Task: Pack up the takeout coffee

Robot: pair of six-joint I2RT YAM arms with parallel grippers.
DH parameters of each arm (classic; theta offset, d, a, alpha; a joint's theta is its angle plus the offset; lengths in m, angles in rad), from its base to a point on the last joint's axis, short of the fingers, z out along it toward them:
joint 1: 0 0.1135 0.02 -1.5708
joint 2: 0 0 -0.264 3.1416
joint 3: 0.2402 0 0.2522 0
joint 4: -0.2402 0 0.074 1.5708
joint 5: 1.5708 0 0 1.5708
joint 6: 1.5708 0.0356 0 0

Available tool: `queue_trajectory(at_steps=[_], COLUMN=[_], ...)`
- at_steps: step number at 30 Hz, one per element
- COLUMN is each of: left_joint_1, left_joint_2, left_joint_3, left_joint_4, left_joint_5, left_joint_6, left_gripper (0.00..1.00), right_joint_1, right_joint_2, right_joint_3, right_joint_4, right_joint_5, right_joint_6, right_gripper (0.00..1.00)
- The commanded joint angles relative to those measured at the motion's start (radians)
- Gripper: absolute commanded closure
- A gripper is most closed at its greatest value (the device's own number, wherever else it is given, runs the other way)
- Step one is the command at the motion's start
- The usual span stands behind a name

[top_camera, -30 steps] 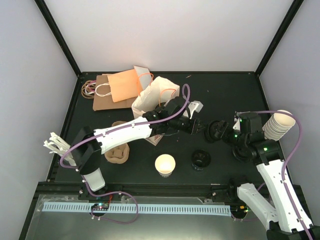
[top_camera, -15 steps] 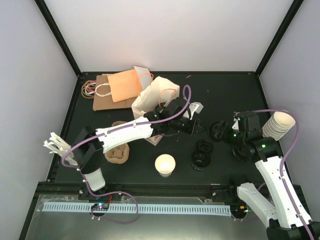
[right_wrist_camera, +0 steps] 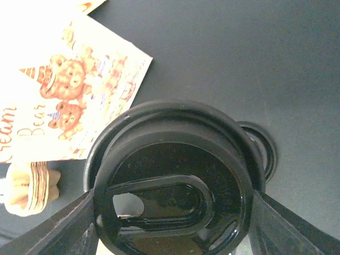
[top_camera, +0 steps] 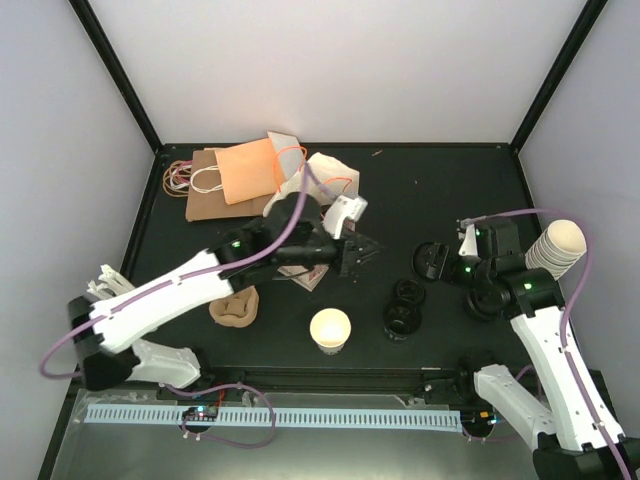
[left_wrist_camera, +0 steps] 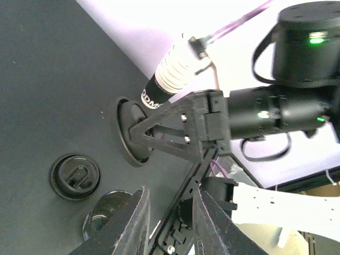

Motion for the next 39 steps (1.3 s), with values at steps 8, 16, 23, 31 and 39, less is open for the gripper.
queue_trajectory(at_steps=[8, 16, 23, 31, 39], left_joint_1=[-0.003, 0.008, 0.054, 0.123, 0.198], left_joint_2=[-0.332, -0.572, -0.632, -0.654, -0.693], left_joint_3=[-0.167, -0.419, -0.608, -0.719, -0.808], left_joint_4=[-0.254, -0.263, -0.195, -0.133, -0.050], left_joint_5=[-0.099, -0.158, -0.084, 0.010, 0.108], left_joint_6=[-0.044, -0.172, -0.248, -0.272, -0.312], left_gripper=[0.73, 0.68, 0.67, 0.67, 0.67], right_joint_1=[0.257, 0.640, 0.863, 1.011, 1.041], right_joint_2=[0.089, 0.197, 0.358, 0.528, 0.602], right_joint_3=[0.037, 0.086, 0.139, 0.268, 0.304], right_joint_4=[0.015, 0.029, 0.049, -0.029, -0.053], right_joint_5=[-0.036, 0.147, 0.213, 0.327, 0.370], right_joint_6=[-0.039, 0.052, 0.068, 0.047, 0.031], right_gripper=[0.33, 0.33, 0.32, 0.32, 0.32])
